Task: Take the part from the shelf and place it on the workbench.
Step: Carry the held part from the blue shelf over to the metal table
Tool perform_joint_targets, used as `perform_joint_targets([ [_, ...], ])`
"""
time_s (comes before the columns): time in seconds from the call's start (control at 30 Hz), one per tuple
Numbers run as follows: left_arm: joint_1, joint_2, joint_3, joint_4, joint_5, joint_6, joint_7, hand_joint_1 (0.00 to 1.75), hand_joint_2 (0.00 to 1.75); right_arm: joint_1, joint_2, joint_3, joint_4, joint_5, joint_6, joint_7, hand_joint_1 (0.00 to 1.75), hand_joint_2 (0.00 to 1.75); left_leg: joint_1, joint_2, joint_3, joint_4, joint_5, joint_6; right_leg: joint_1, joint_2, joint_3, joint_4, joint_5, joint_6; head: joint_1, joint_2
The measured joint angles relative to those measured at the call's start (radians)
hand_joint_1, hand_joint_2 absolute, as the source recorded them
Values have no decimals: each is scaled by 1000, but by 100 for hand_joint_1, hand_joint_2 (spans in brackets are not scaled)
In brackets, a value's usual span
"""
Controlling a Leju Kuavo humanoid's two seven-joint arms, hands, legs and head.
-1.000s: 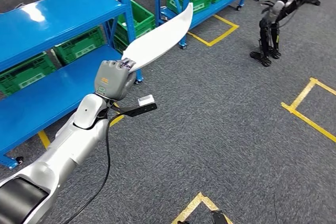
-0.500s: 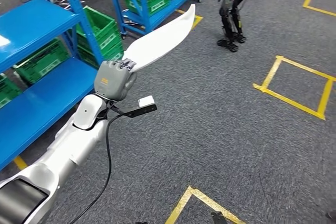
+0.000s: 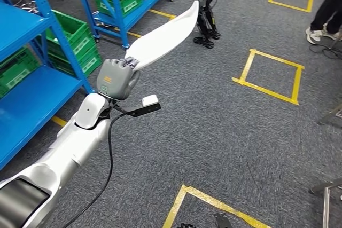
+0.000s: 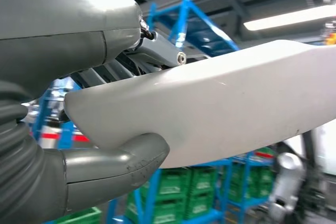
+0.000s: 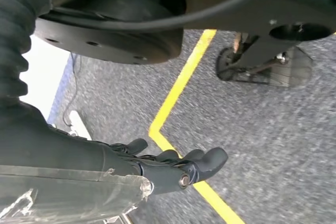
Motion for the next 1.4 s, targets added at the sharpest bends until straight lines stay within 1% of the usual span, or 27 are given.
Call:
perform_joint_targets([
  [0.03, -2, -1, 0, 0, 0, -4, 0, 175, 175, 1, 0, 0, 0, 1, 0, 1, 0, 175, -1, 11, 3, 0, -2, -3, 1, -17, 36, -66, 33, -1, 0, 0],
  [0.1, -11, -2, 0, 0, 0, -10, -1, 175, 175, 1, 0, 0, 0, 3, -1, 2, 0, 175, -9, 30, 5, 4, -8, -11, 8, -65, 100, -184, 70, -8, 2, 0],
  [0.13, -15, -2, 0, 1, 0, -12, -1, 175, 175, 0, 0, 0, 0, 3, -1, 2, 0, 175, -14, 40, 5, 5, -10, -15, 11, -79, 112, -211, 74, -14, 1, 0],
  [0.17, -20, -2, 0, 1, -1, -13, -1, 175, 175, 0, 0, 0, 0, 3, -1, 2, 0, 175, -18, 51, 6, 5, -11, -18, 13, -77, 112, -218, 71, -21, 0, 0],
  [0.2, -23, -3, 0, 1, -3, -14, -1, 175, 175, 0, 0, 0, 0, 3, -1, 2, 0, 175, -19, 64, 8, 4, -12, -22, 12, -63, 108, -219, 72, -29, -2, 0],
  [0.23, -26, -4, 0, 2, -5, -15, -1, 175, 175, 2, 0, 0, 0, 3, -1, 2, 0, 175, -17, 65, 8, 8, -17, -26, 10, -49, 106, -220, 74, -34, -3, 0],
  [0.3, -30, -7, 0, 2, -7, -15, -1, 175, 175, 3, 0, 0, 0, 3, -2, 2, 0, 175, -13, 28, -8, 54, -50, -35, 6, -22, 105, -222, 78, -45, -4, 0],
  [0.37, -32, -6, 0, 4, -7, -14, -1, 175, 175, 0, 0, 0, 0, 3, -2, 2, 0, 175, -12, -22, -56, 165, -111, -39, 3, 5, 105, -223, 80, -54, -7, 0],
  [0.43, -30, -4, -1, 7, -8, -15, -1, 175, 175, 0, 0, 0, 0, 3, -2, 2, 0, 175, -11, -37, -109, 266, -148, -39, 2, 34, 104, -223, 82, -58, -8, 0],
  [0.47, -29, -4, -1, 9, -8, -15, -1, 175, 175, 1, 0, 0, 0, 3, -2, 2, 0, 175, -11, -39, -118, 278, -139, -39, 2, 49, 104, -223, 82, -58, -8, 0],
  [0.53, -30, -4, -1, 10, -8, -16, -1, 175, 175, 1, 0, 0, 0, 3, -2, 2, 0, 175, -9, -48, -90, 205, -75, -37, -1, 78, 104, -223, 84, -55, -9, 0],
  [0.6, -35, -4, -1, 10, -8, -16, -1, 175, 175, 0, 0, 0, 0, 3, -2, 2, 0, 175, -1, -90, -37, 84, -18, -35, -3, 103, 99, -221, 87, -46, -10, 0],
  [0.67, -39, -6, -1, 11, -8, -17, -1, 175, 175, -1, 0, 0, 0, 3, -2, 2, 0, 175, 3, -120, -12, 21, -8, -34, -4, 122, 89, -221, 93, -33, -11, 0],
  [0.73, -39, -10, -2, 11, -9, -18, -1, 175, 175, 0, 0, 0, 0, 2, -2, 1, 0, 175, 3, -105, -11, 12, -8, -25, -7, 137, 80, -226, 100, -19, -12, 0],
  [0.8, -40, -15, -2, 12, -8, -19, -1, 175, 175, 1, 0, 0, 0, 2, -2, 1, 0, 175, 6, -84, -9, 8, -4, -13, -3, 101, 62, -199, 83, -9, -7, 0],
  [0.87, -41, -17, -2, 13, -8, -21, -2, 175, 175, 0, 0, 0, -1, 2, -3, 1, 0, 175, 4, -62, -8, 6, -4, -6, 1, 38, 14, -95, 29, -1, 2, 0],
  [0.93, -39, -16, -2, 16, -7, -21, -2, 175, 175, -2, 0, 0, -1, 2, -3, 0, 0, 175, 1, -37, -7, 7, -5, -3, 0, 12, -38, 19, -14, 3, 4, 0],
  [0.97, -38, -16, -2, 18, -7, -22, -2, 175, 175, -2, 0, 0, -1, 1, -4, 0, 0, 175, 0, -24, -6, 7, -6, -2, 0, 8, -45, 37, -14, 3, 5, 0],
  [1.0, -38, -16, -2, 19, -7, -22, -2, 175, 175, -2, 0, 0, -1, 1, -4, 0, 0, 175, 0, -12, -5, 7, -8, -2, 0, 4, -33, 19, 3, 3, 4, 0],
  [1.03, -37, -17, -2, 20, -7, -22, -2, 175, 175, 0, 0, 0, -1, 2, -4, 0, 0, 175, 0, -1, -2, 7, -10, -4, 0, -3, -3, -34, 32, 2, 5, 0],
  [1.1, -38, -17, -2, 21, -7, -21, -2, 175, 175, 2, 0, -1, -1, 2, -5, 1, 0, 175, -4, 17, 3, 9, -16, -11, 5, -40, 68, -161, 74, -4, 5, 0],
  [1.13, -39, -17, -1, 21, -7, -21, -2, 175, 175, 3, 0, -1, -1, 2, -5, 1, 0, 175, -8, 26, 5, 9, -18, -15, 9, -53, 90, -202, 83, -10, 5, 0],
  [1.17, -40, -17, -1, 21, -7, -21, -2, 175, 175, 3, 0, -1, -1, 2, -5, 1, 0, 175, -12, 35, 7, 9, -20, -19, 12, -58, 98, -219, 82, -16, 3, 0],
  [1.23, -41, -17, -2, 22, -7, -21, -3, 175, 175, 5, 0, 0, -1, 2, -5, 1, 0, 175, -15, 55, 11, 6, -22, -26, 13, -36, 96, -221, 84, -31, 2, 0],
  [1.27, -41, -18, -2, 22, -7, -21, -3, 175, 175, 6, 0, -1, -1, 2, -5, 1, 0, 175, -13, 51, 11, 9, -29, -32, 12, -24, 95, -223, 86, -37, 0, 0],
  [1.33, -41, -19, -2, 22, -7, -21, -3, 175, 175, 6, 0, -1, -1, 2, -5, 1, 0, 175, -10, 14, -10, 63, -69, -40, 7, -3, 95, -226, 91, -49, -3, 0],
  [1.4, -39, -16, -2, 24, -7, -21, -3, 175, 175, 4, 0, 0, -1, 2, -5, 1, 0, 175, -8, -28, -68, 186, -129, -43, 5, 19, 94, -227, 93, -57, -7, 0],
])
